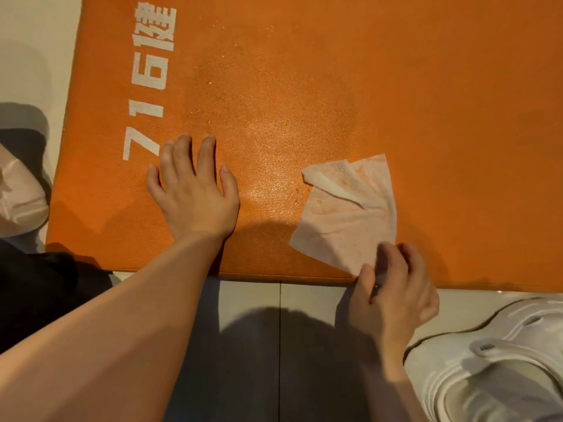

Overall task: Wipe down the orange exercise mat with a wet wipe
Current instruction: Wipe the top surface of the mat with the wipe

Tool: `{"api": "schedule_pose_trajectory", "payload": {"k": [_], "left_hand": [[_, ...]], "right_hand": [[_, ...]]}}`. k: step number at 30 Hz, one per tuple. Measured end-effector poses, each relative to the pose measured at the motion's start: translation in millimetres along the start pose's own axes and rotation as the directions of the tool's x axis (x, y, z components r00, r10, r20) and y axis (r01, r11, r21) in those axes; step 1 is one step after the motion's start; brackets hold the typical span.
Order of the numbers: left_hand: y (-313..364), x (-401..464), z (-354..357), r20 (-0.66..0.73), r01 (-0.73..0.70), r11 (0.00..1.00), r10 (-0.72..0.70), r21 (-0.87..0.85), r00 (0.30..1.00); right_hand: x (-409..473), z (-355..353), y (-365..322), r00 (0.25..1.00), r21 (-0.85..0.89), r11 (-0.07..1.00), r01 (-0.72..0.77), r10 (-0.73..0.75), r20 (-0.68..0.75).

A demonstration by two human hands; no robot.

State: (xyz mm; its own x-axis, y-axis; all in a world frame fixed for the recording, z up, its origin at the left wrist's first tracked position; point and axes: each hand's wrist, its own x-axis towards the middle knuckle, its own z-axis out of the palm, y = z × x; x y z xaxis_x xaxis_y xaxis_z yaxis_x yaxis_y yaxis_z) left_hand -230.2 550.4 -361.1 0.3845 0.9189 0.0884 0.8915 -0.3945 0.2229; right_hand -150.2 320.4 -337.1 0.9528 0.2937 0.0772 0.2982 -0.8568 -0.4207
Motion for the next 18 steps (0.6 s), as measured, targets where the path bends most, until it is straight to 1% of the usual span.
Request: {"api": "schedule_pose_trajectory", "payload": {"k": [2,5,6,8,11,13,15,16,18], "left_hand": [[1,-2,1,0.007,-0.002,1.0,0.002,-0.004,1.0],[0,-2,0,0.014,0.01,1.0,-0.01,-0.006,1.0],[1,-2,-1,0.015,0.014,1.0,-0.014,-0.005,1.0],[1,-1,-2,0.019,0.017,1.0,-0.017,-0.004,1.0],[1,0,-3,0.022,0.02,1.0,-0.02,-0.003,1.0],[2,0,-3,0.021,0.017,1.0,-0.017,0.002,1.0],[2,1,-3,0.016,0.016,1.0,-0.016,0.002,1.0],[2,1,-2,0.014,0.016,1.0,-0.016,0.0,1.0],[2,0,-2,0.011,0.016,1.0,-0.016,-0.001,1.0]], "right_hand": [[-9,-2,20,1.0,-0.043,0.999,-0.003,0.003,0.001],[-8,-7,36,1.0,0.016,1.0,-0.024,0.024,-0.005],[-5,-7,32,1.0,0.037,0.999,0.011,-0.01,-0.02],[3,-6,14,0.992,0.096,0.987,0.127,-0.125,-0.029],[23,4,-21,0.956,0.192,0.943,0.271,-0.287,0.059],[43,18,-36,0.948,0.131,0.954,0.271,-0.288,0.134],[59,34,-43,0.951,0.0,0.977,0.215,-0.209,0.227],[61,41,-43,0.946,-0.075,0.972,0.223,-0.198,0.256],[56,47,-40,0.913,-0.162,0.93,0.331,-0.271,0.305]]}}
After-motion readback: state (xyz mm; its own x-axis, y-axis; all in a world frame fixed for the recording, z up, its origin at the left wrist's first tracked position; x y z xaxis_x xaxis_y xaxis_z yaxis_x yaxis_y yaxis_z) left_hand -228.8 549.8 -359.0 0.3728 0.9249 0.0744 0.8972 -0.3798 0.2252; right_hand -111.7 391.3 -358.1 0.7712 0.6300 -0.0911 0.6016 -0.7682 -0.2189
